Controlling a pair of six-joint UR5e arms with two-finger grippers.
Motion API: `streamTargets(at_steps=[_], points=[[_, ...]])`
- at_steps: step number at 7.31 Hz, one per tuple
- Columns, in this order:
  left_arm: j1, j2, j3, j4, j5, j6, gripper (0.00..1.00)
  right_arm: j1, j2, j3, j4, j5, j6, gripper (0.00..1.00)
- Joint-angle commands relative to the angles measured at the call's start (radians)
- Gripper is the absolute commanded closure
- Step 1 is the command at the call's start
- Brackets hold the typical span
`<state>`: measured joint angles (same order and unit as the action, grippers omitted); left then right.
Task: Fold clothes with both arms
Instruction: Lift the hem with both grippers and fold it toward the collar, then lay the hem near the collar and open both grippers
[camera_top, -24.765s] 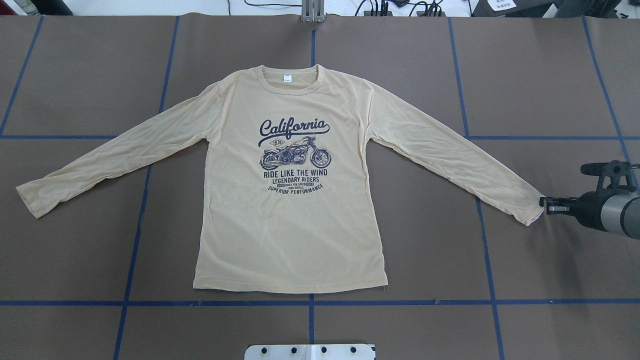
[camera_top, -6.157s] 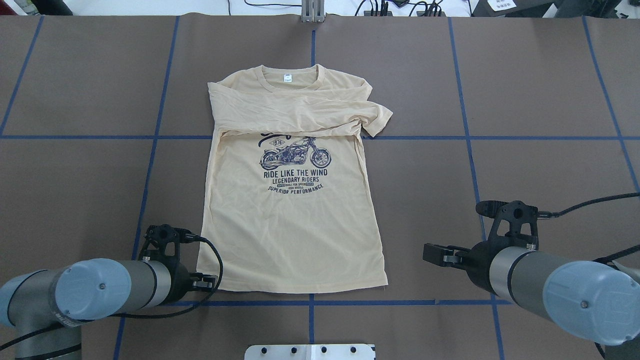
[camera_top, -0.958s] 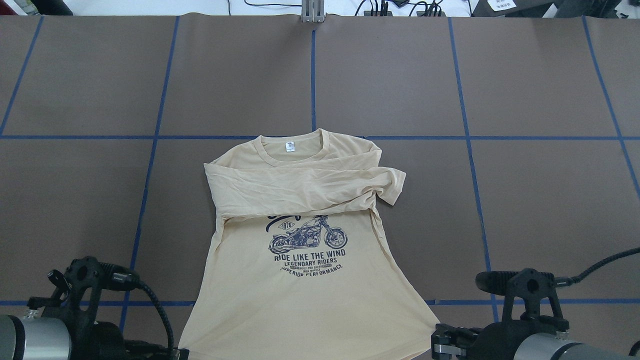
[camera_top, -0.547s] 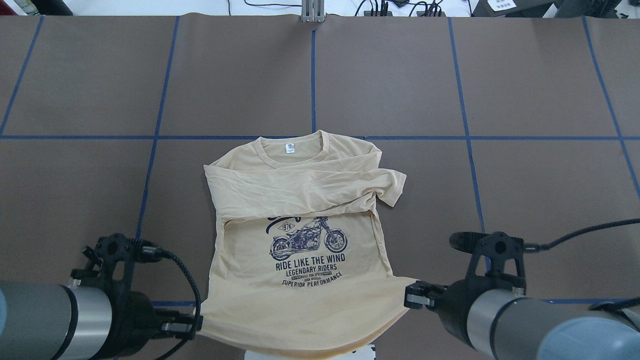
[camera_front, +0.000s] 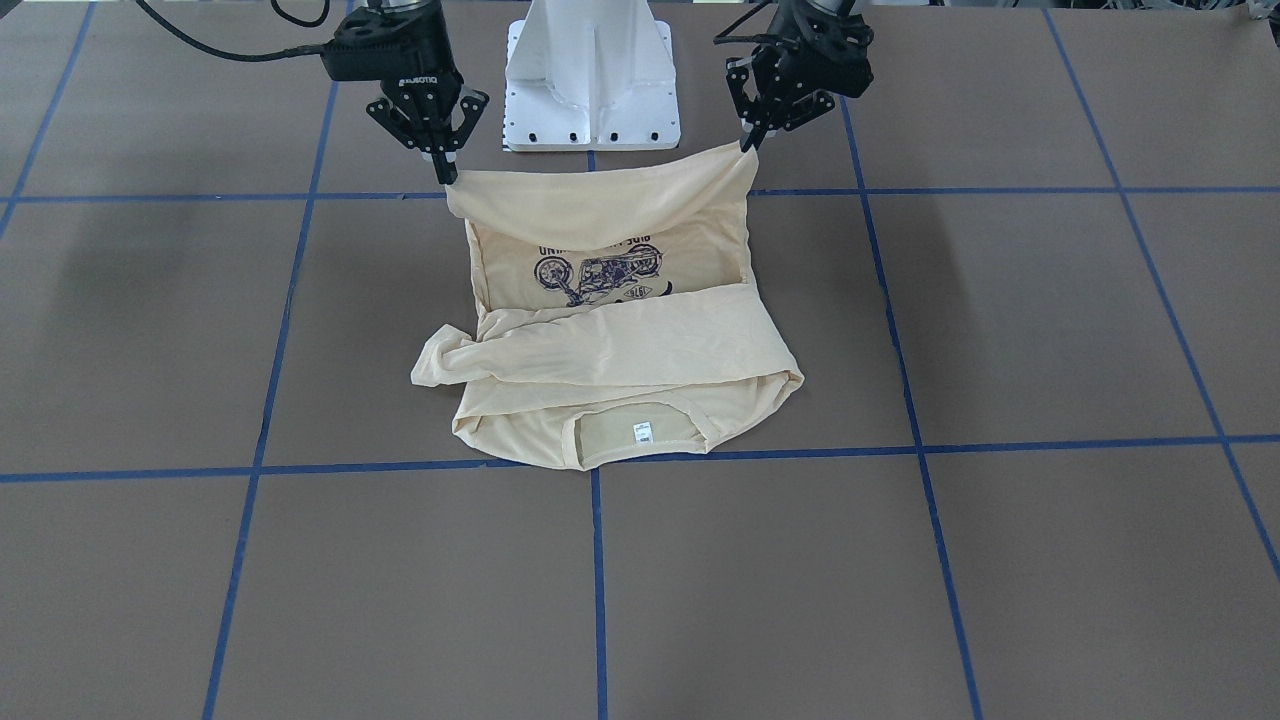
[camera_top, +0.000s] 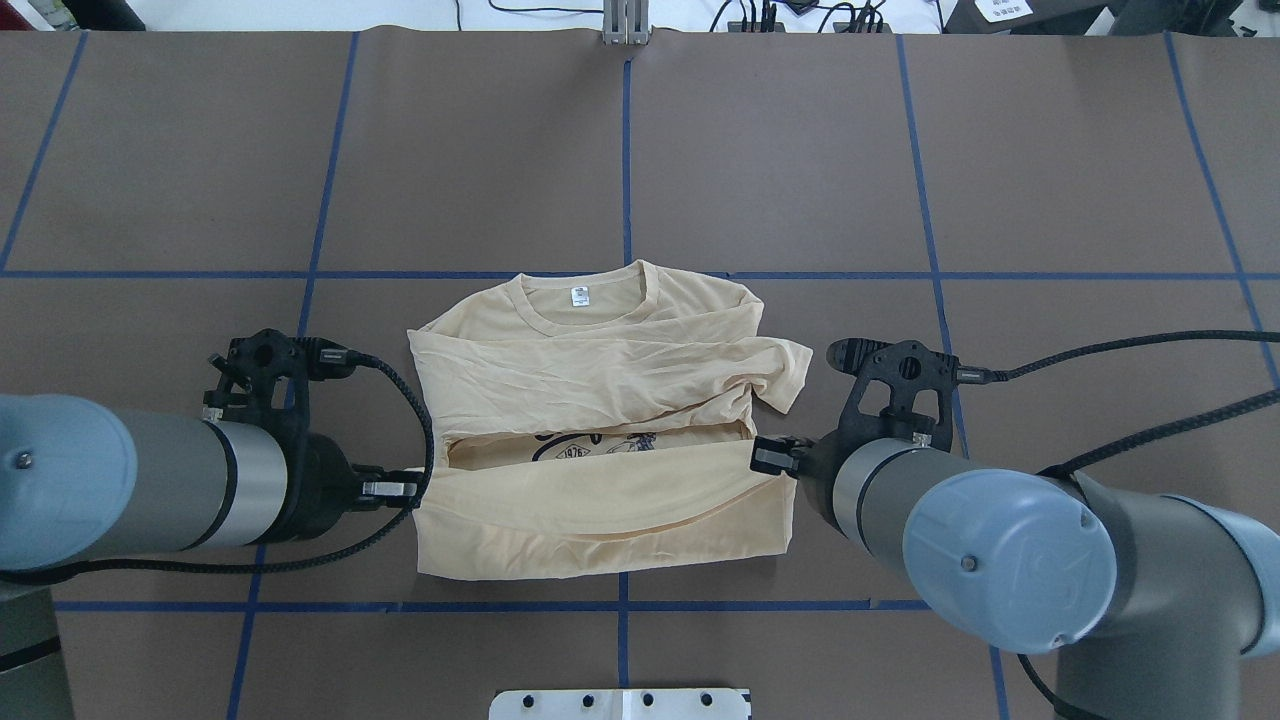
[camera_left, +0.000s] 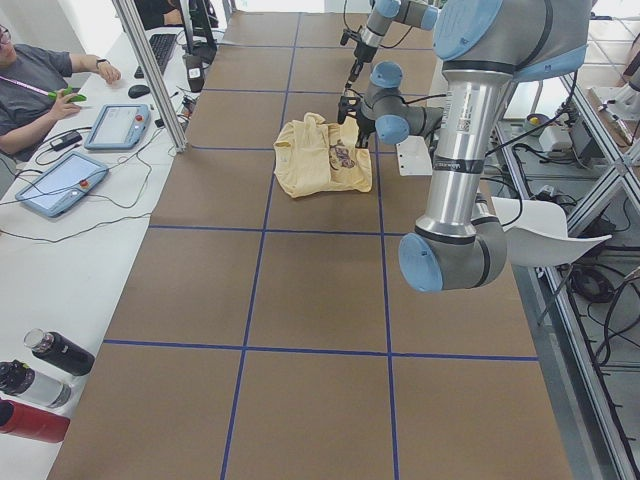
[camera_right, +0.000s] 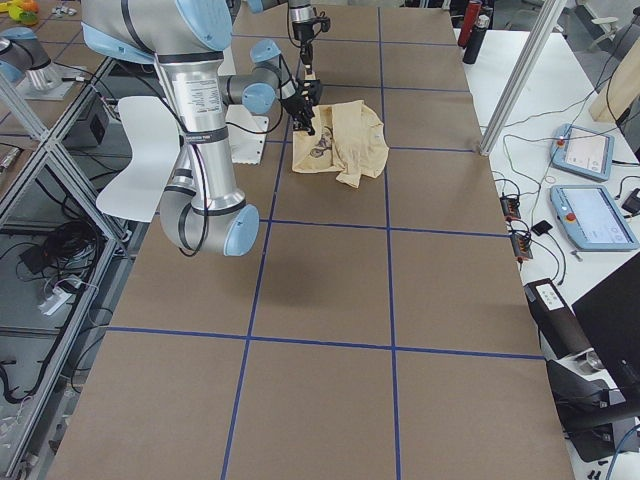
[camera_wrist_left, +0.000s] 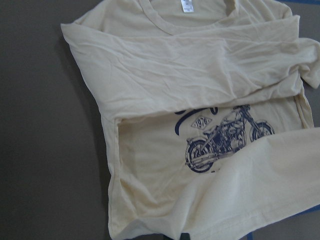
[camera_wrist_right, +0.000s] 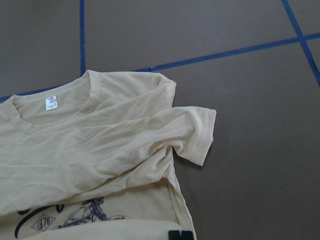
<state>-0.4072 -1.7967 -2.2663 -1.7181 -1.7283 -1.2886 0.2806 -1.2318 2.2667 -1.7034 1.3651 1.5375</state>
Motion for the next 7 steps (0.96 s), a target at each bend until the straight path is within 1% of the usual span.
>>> streamTargets(at_steps=[1, 3, 4, 5, 6, 7], points=[[-0.073, -0.085, 0.126, 0.000, 0.015, 0.003, 1.00, 0.069, 0.061, -0.082, 0.004, 0.002, -0.031, 1.00], [-0.111, -0.124, 0.209, -0.002, 0.050, 0.006, 1.00, 0.112, 0.115, -0.160, 0.004, 0.002, -0.054, 1.00], [-0.126, -0.133, 0.232, -0.003, 0.061, 0.030, 1.00, 0.142, 0.155, -0.223, 0.005, 0.002, -0.080, 1.00], [-0.127, -0.138, 0.260, -0.003, 0.078, 0.034, 1.00, 0.163, 0.169, -0.280, 0.034, 0.006, -0.082, 1.00], [-0.127, -0.153, 0.313, -0.012, 0.094, 0.034, 1.00, 0.173, 0.170, -0.327, 0.101, 0.008, -0.086, 1.00], [-0.127, -0.164, 0.341, -0.021, 0.101, 0.035, 1.00, 0.183, 0.182, -0.375, 0.149, 0.006, -0.097, 1.00]])
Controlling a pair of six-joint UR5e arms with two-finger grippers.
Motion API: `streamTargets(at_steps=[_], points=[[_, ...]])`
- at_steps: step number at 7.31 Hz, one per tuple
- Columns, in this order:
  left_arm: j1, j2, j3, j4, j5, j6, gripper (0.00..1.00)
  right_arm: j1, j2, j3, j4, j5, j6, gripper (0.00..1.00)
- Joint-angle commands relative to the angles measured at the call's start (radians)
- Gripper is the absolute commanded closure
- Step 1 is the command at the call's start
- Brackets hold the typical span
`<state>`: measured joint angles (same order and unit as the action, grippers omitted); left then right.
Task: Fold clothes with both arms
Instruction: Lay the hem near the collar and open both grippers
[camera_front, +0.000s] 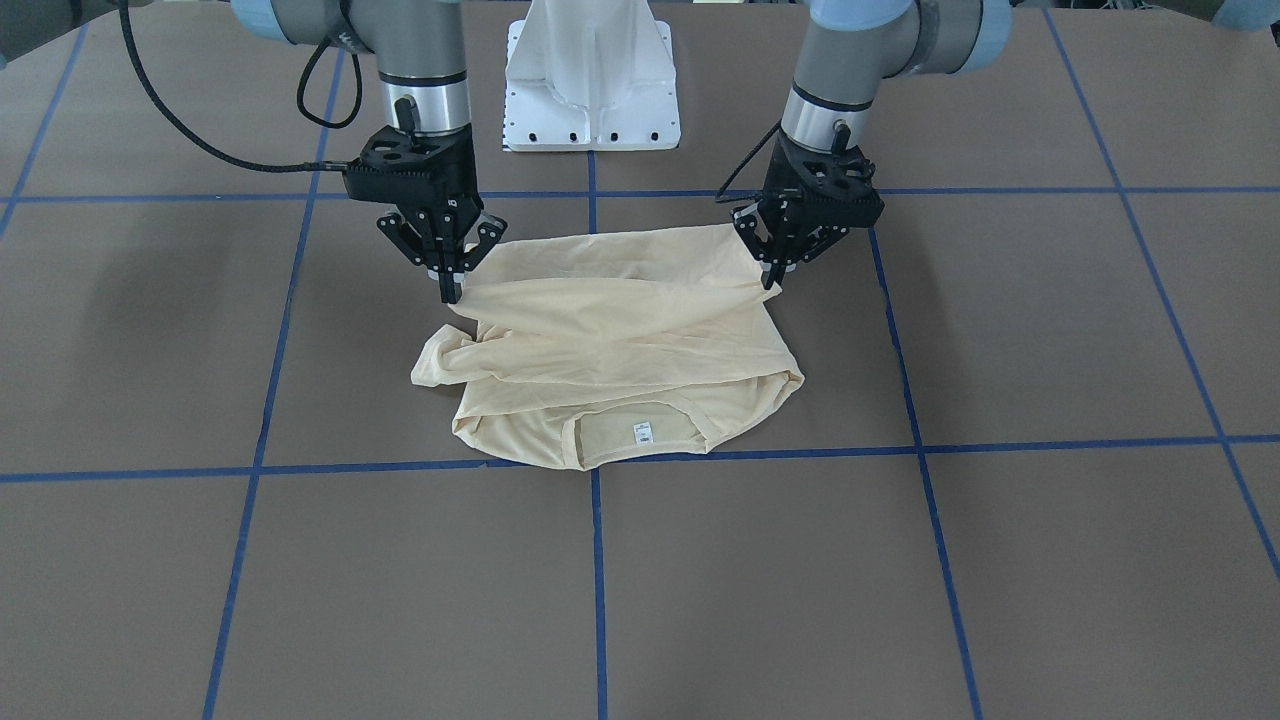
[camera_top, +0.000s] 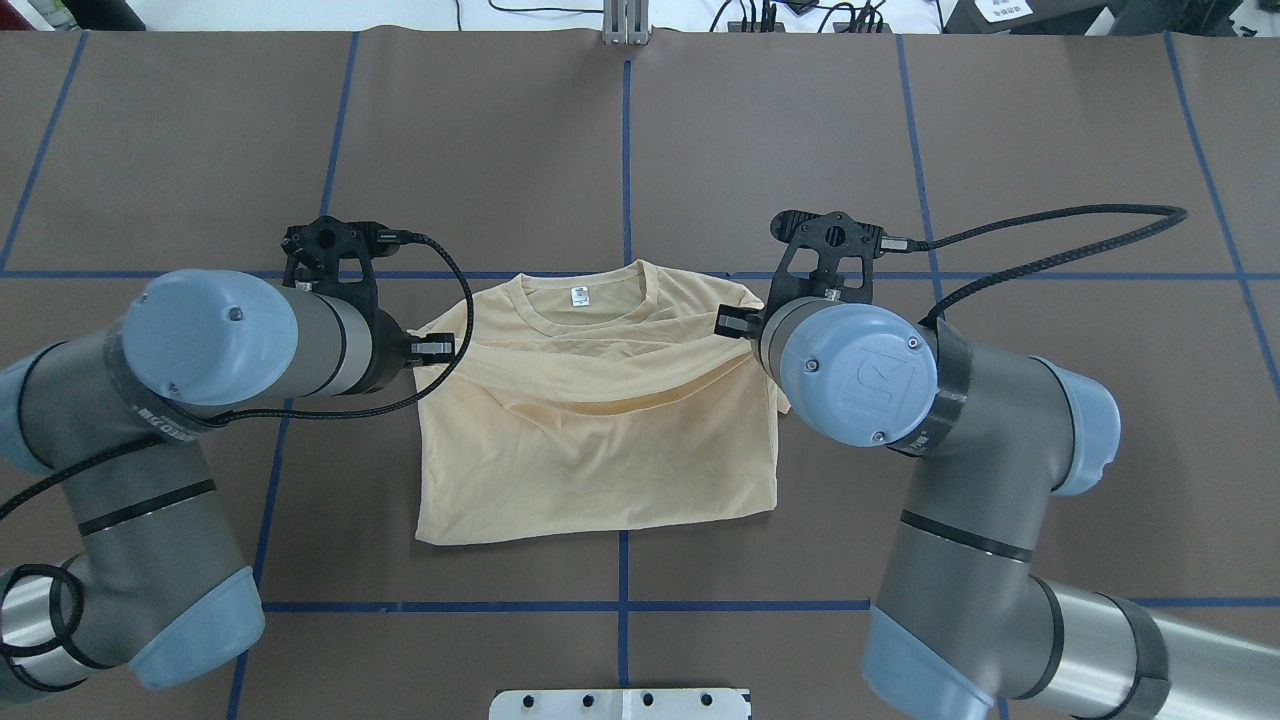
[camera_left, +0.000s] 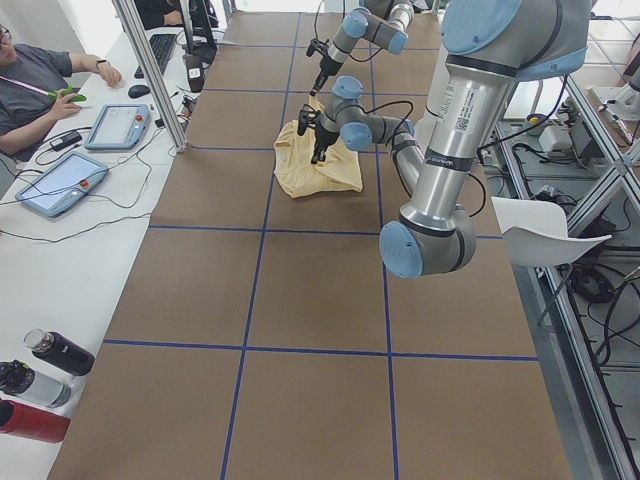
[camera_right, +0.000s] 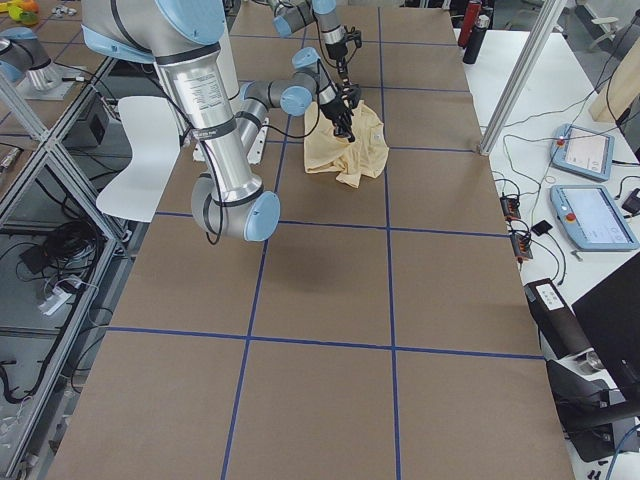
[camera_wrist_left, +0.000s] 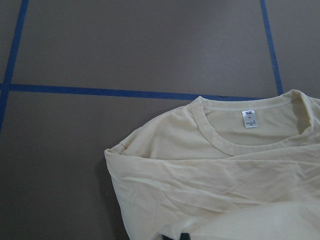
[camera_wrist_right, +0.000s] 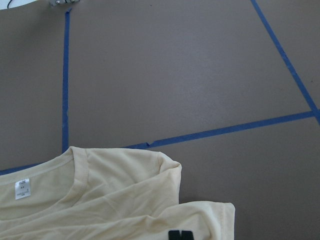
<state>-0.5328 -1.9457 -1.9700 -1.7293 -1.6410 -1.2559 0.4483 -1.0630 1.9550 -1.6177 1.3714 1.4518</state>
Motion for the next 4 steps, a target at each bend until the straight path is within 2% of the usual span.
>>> streamTargets(at_steps=[1, 2, 4], points=[[-0.001, -0.033, 0.071, -0.012, 0.030, 0.003, 1.00, 0.033, 0.061, -0.127, 0.068, 0.014, -0.013, 1.00], [-0.003, -0.045, 0.100, -0.019, 0.032, 0.003, 1.00, 0.047, 0.104, -0.189, 0.071, 0.024, -0.013, 1.00], [-0.018, -0.048, 0.176, -0.088, 0.052, 0.031, 1.00, 0.065, 0.112, -0.235, 0.073, 0.034, -0.024, 1.00]])
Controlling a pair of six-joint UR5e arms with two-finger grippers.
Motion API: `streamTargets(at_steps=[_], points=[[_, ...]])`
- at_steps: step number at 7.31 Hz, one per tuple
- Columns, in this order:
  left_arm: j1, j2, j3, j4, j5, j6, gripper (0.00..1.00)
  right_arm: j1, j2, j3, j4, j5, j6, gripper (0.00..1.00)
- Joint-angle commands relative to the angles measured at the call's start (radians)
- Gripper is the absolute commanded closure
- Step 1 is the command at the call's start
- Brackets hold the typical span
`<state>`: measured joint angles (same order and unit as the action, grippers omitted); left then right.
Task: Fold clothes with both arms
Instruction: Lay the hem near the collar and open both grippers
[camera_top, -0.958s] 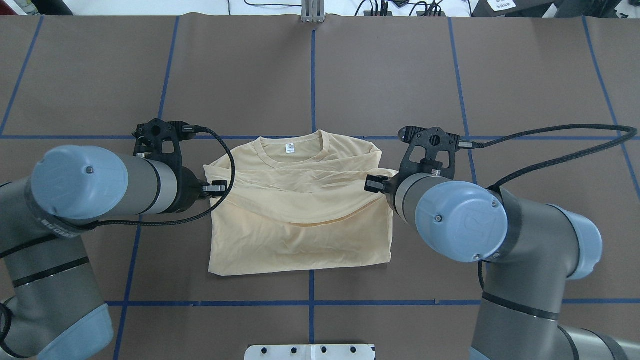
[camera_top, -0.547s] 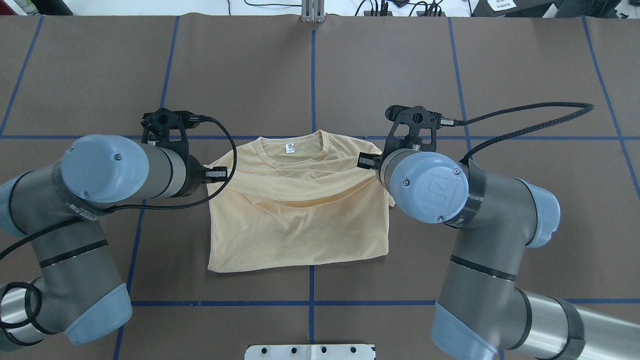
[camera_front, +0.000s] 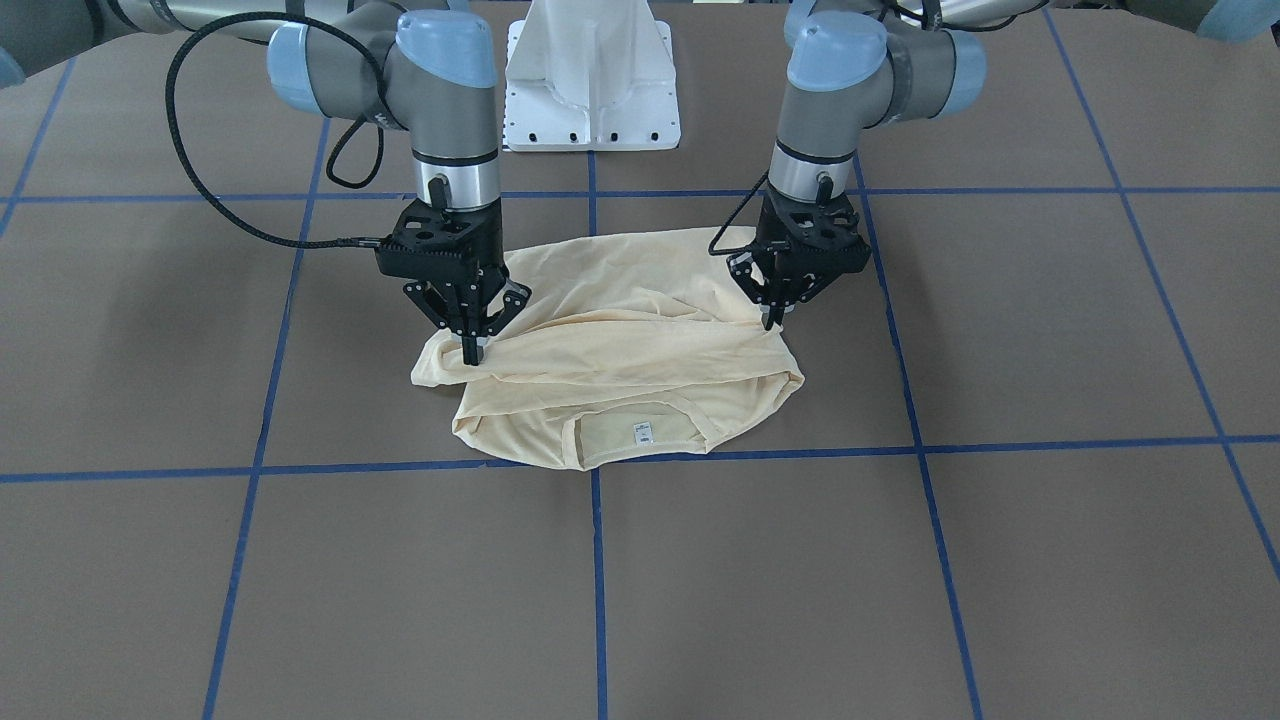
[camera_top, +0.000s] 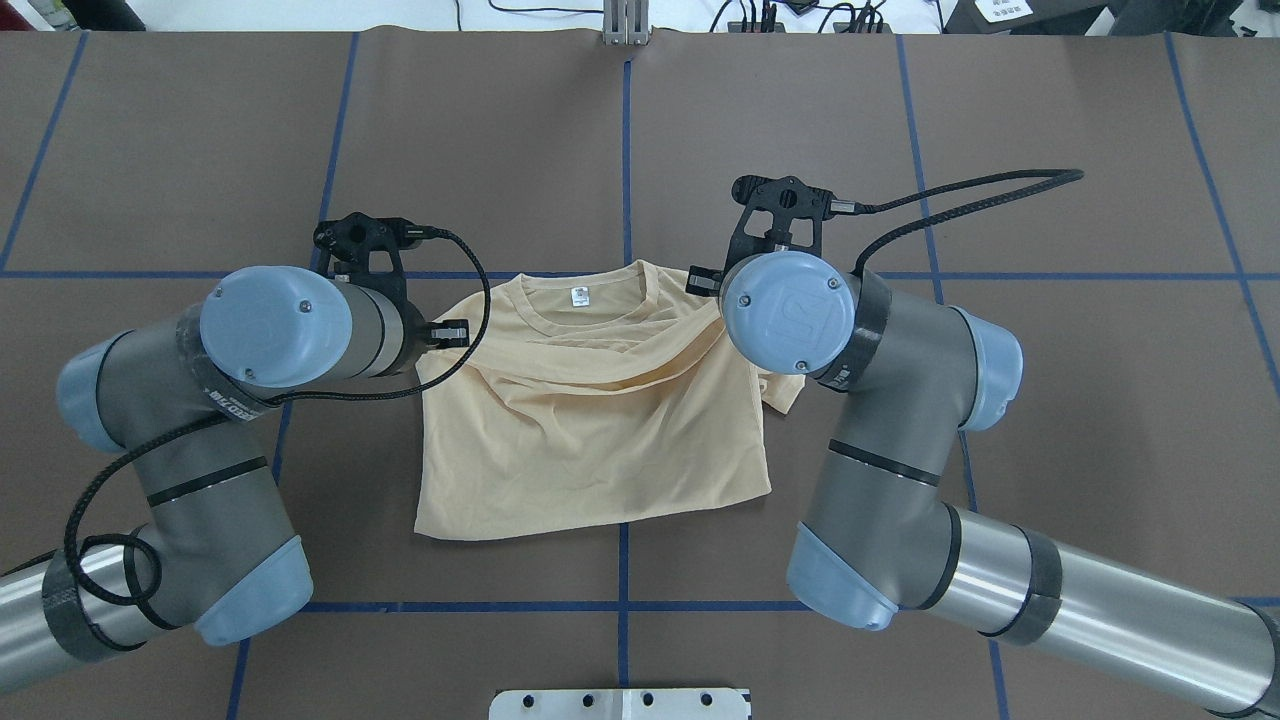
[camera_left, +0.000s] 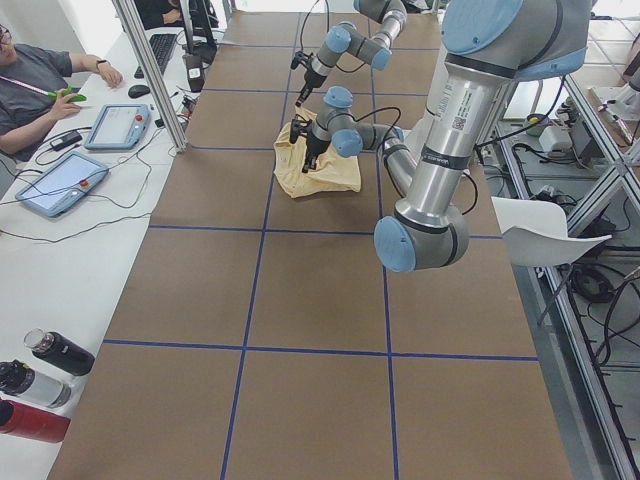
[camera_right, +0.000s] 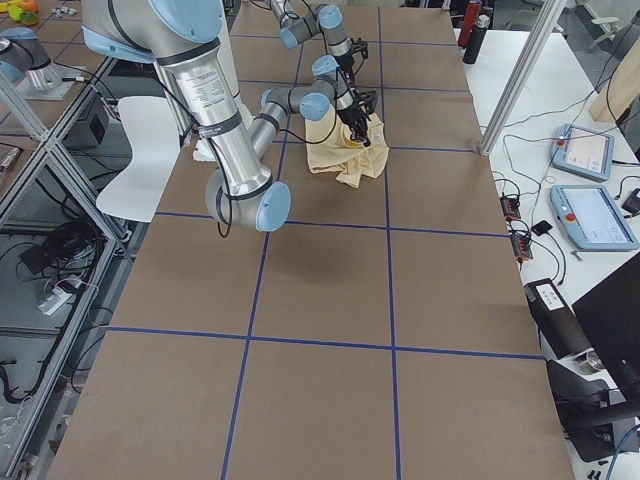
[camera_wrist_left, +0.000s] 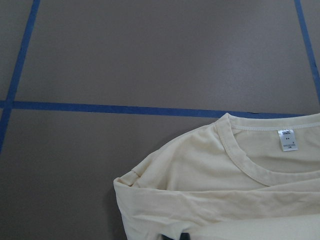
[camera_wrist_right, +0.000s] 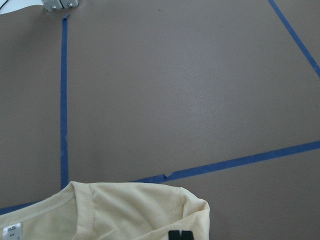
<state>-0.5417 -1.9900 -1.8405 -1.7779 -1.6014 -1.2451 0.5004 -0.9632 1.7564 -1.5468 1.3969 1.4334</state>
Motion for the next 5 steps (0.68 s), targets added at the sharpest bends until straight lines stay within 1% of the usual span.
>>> streamTargets(at_steps=[1, 3, 4, 5], points=[[-0.027, -0.006, 0.069, -0.047, 0.012, 0.059, 1.00, 0.024, 0.015, -0.054, 0.002, 0.010, -0.007, 1.00], [-0.032, -0.013, 0.098, -0.051, 0.014, 0.062, 1.00, 0.033, 0.037, -0.095, 0.008, 0.019, -0.013, 1.00], [-0.032, -0.013, 0.098, -0.052, 0.012, 0.062, 1.00, 0.033, 0.037, -0.124, 0.052, 0.019, -0.011, 1.00], [-0.034, -0.013, 0.098, -0.052, 0.012, 0.064, 0.96, 0.033, 0.037, -0.161, 0.094, 0.019, -0.013, 1.00]])
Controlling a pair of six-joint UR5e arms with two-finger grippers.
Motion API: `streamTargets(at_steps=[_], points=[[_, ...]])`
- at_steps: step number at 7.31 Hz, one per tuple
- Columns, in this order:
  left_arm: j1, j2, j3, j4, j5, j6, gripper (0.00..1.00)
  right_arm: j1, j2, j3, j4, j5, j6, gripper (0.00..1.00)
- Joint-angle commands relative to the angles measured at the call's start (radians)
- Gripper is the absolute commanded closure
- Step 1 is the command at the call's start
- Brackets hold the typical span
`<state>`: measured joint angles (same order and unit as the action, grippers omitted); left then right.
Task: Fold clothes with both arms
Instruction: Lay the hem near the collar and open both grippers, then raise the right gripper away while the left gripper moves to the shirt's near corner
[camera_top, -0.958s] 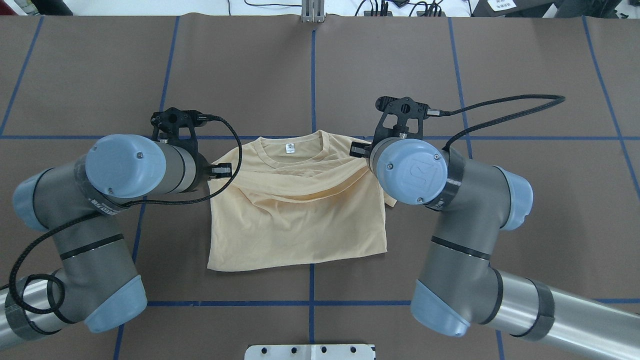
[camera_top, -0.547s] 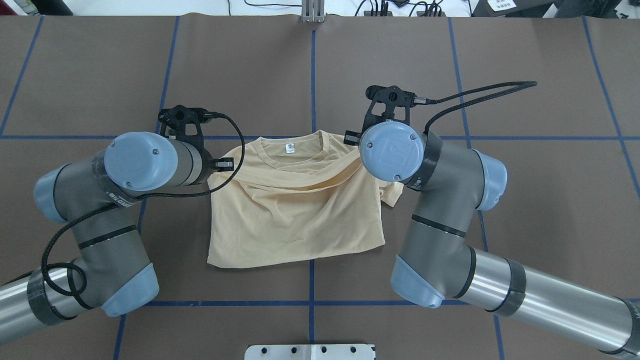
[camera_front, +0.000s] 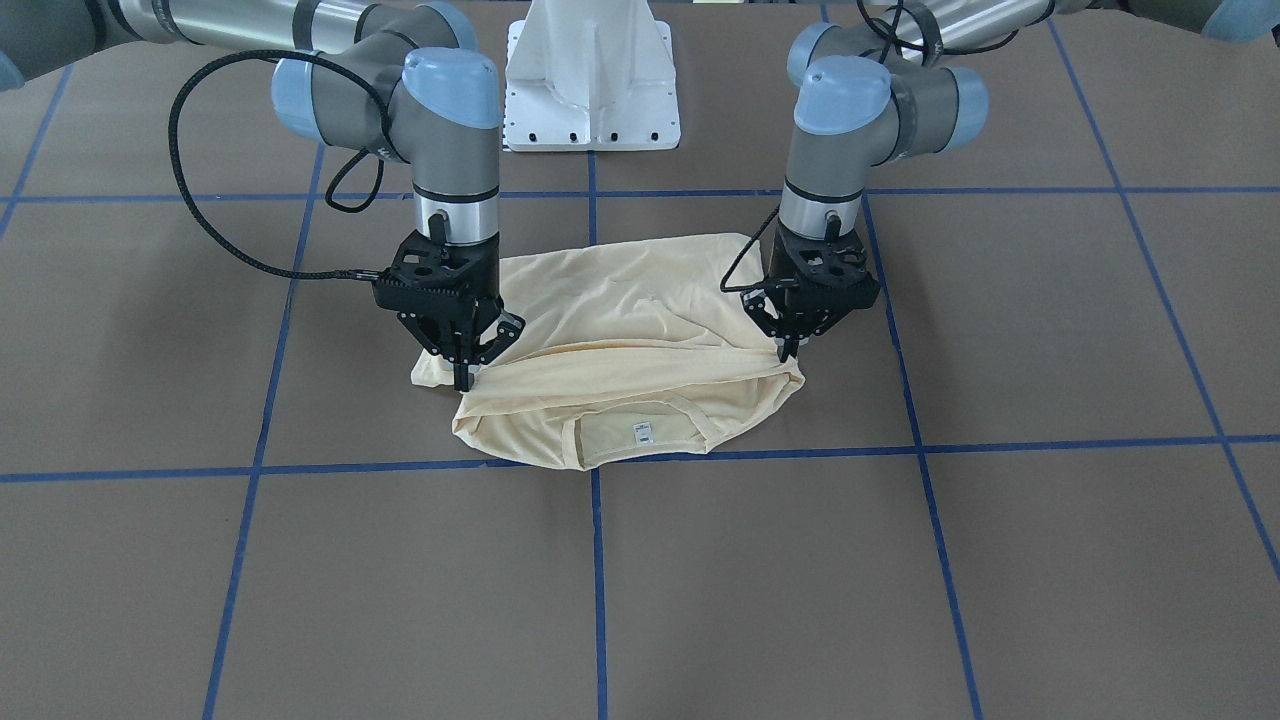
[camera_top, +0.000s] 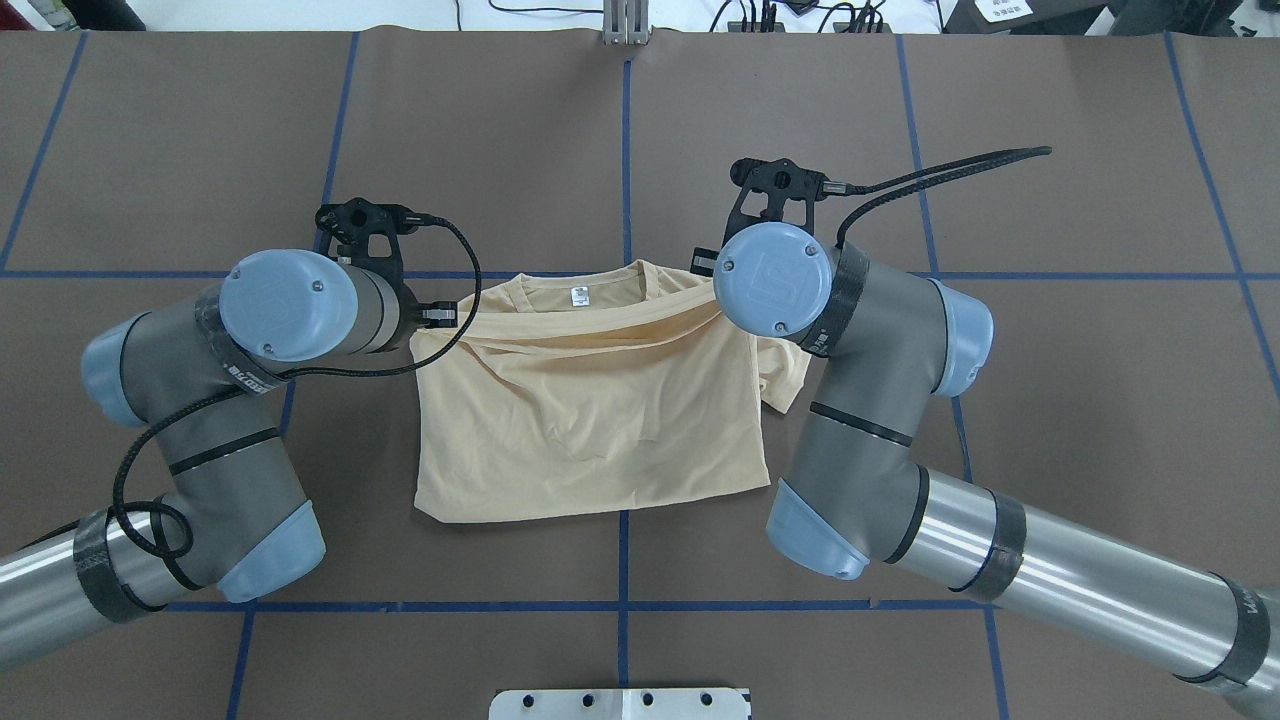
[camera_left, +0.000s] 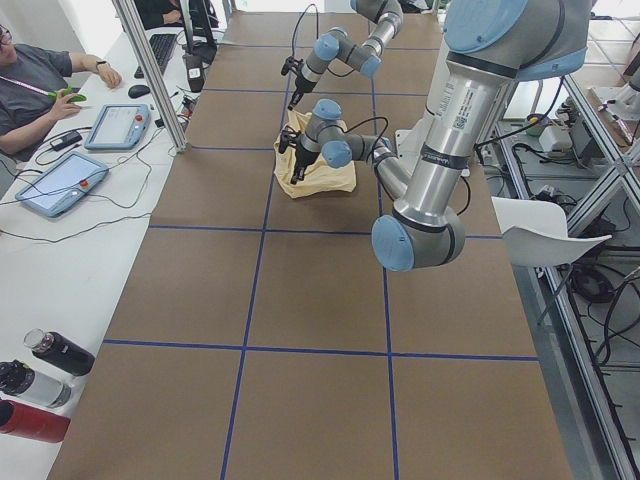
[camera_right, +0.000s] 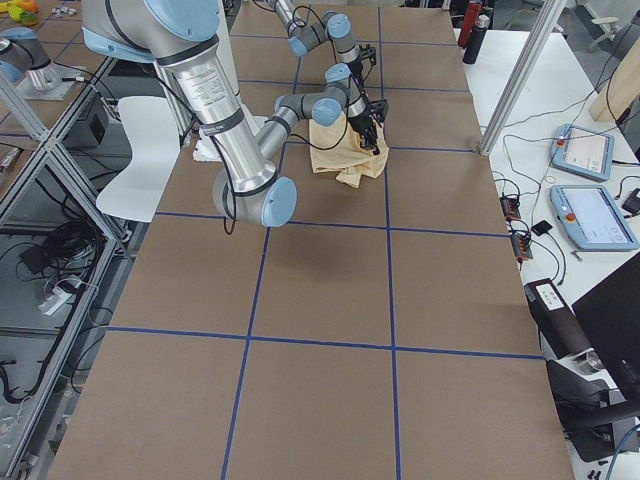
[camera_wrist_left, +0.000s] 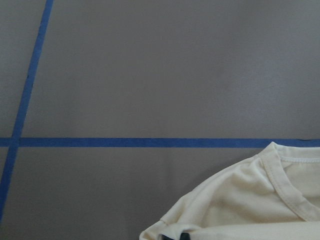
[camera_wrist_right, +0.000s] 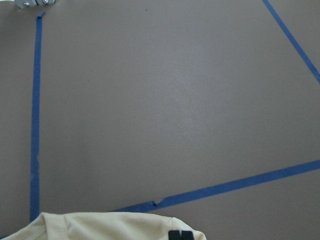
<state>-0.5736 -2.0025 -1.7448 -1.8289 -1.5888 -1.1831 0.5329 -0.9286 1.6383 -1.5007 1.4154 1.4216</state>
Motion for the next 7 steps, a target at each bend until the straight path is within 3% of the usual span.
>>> streamTargets(at_steps=[1, 2, 4, 7], points=[[-0.002, -0.001, 0.005, -0.003, 0.000, 0.020, 0.01, 0.006, 0.002, -0.075, 0.092, -0.001, -0.001, 0.22], [-0.015, -0.001, -0.004, -0.016, 0.000, 0.081, 0.00, 0.018, 0.008, -0.083, 0.094, 0.004, -0.010, 0.00], [-0.058, -0.001, -0.012, -0.027, -0.014, 0.183, 0.00, 0.089, 0.016, -0.061, 0.096, 0.173, -0.081, 0.00], [-0.074, 0.052, -0.062, -0.106, -0.118, 0.249, 0.00, 0.140, -0.077, 0.068, 0.092, 0.253, -0.203, 0.00]])
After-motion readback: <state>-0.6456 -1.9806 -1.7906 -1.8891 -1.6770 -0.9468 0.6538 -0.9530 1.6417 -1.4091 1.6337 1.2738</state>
